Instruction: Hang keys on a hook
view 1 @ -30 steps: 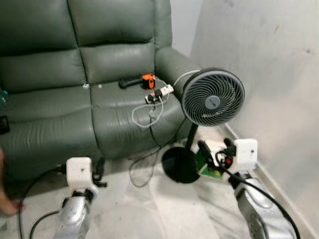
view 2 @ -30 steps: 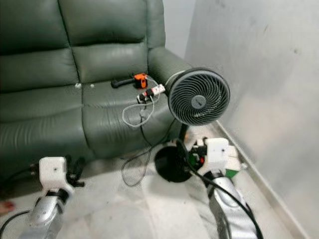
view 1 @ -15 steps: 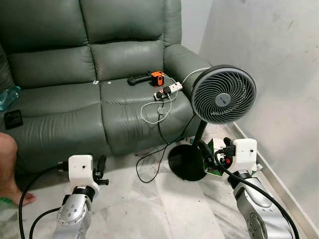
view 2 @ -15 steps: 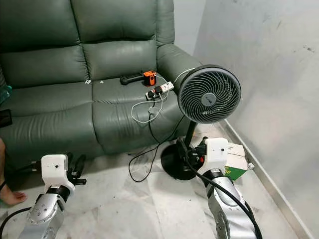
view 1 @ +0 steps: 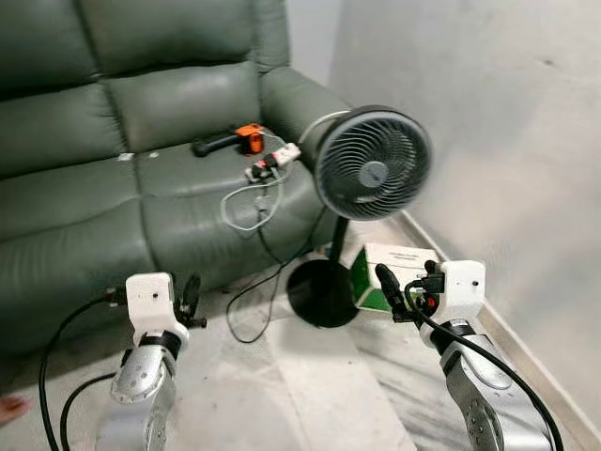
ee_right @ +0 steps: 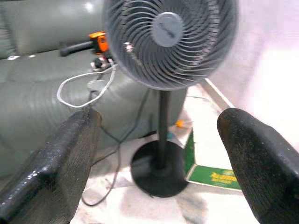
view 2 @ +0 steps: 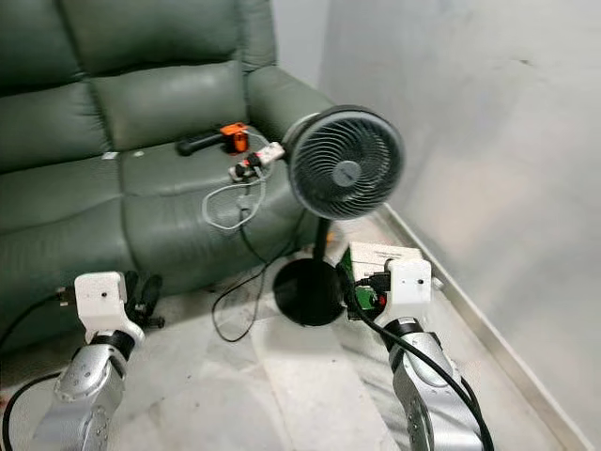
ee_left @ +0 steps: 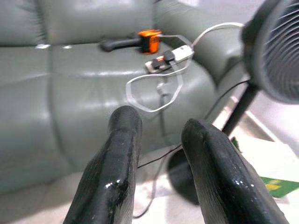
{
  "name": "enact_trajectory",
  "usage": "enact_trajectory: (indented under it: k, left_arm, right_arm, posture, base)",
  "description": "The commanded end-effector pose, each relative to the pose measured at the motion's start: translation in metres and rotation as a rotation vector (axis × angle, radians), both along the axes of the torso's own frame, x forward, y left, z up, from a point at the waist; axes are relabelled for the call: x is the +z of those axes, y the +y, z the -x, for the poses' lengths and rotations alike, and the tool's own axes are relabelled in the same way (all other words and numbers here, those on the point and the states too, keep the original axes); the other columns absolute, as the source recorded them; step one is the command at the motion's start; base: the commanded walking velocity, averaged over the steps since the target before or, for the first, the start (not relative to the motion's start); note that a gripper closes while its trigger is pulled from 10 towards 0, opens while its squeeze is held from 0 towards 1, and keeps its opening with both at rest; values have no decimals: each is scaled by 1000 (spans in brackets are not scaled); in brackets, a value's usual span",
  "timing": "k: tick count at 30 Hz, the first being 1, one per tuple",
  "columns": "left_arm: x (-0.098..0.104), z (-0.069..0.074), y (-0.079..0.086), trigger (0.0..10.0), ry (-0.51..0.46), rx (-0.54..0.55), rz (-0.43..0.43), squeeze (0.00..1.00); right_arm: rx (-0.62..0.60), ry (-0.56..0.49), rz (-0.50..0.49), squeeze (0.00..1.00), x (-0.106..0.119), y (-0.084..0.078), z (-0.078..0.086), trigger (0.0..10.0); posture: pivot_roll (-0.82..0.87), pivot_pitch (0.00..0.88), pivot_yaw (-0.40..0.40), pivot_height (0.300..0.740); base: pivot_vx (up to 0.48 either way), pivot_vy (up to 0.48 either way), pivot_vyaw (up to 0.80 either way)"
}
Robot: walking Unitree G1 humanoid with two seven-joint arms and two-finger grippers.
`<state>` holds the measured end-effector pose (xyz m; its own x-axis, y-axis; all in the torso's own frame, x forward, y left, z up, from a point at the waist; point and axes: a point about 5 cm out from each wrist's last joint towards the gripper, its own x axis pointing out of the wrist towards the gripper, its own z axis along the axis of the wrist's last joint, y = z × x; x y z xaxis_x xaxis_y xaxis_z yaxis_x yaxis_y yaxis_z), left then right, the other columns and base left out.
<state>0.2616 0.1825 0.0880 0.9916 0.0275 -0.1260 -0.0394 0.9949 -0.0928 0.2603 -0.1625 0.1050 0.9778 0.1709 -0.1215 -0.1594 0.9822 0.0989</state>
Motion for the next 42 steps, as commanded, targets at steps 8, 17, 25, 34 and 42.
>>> enact_trajectory:
  k: [8, 17, 25, 34, 42]
  left_arm:
    - [3, -4, 5, 10000, 7, -35, -47, 0]
    - [-11, 1, -9, 10000, 92, -99, 2, 0]
    - [-21, 1, -6, 10000, 133, -55, 18, 0]
    - [-20, -8, -8, 10000, 109, -86, 15, 0]
    - [-21, -9, -8, 10000, 110, -92, 10, 0]
  right_arm:
    - [-18, 17, -3, 0, -1, -2, -1, 10000]
    - [-19, 20, -9, 0, -2, -2, 0, 10000]
    - [-26, 13, -33, 0, 0, 0, -1, 10000]
    - [-24, 11, -51, 0, 0, 4, -3, 10000]
    - [-33, 9, -54, 0, 0, 3, -3, 10000]
  posture:
    - [-36, 79, -58, 740]
    - [-39, 77, -48, 740]
    - [-44, 84, -45, 740]
    - [-46, 84, -41, 740]
    - [-43, 91, -36, 740]
  base:
    - [0, 0, -800]
    - [0, 0, -800]
    - [0, 0, -800]
    - [0, 0, -800]
    - [0, 0, -800]
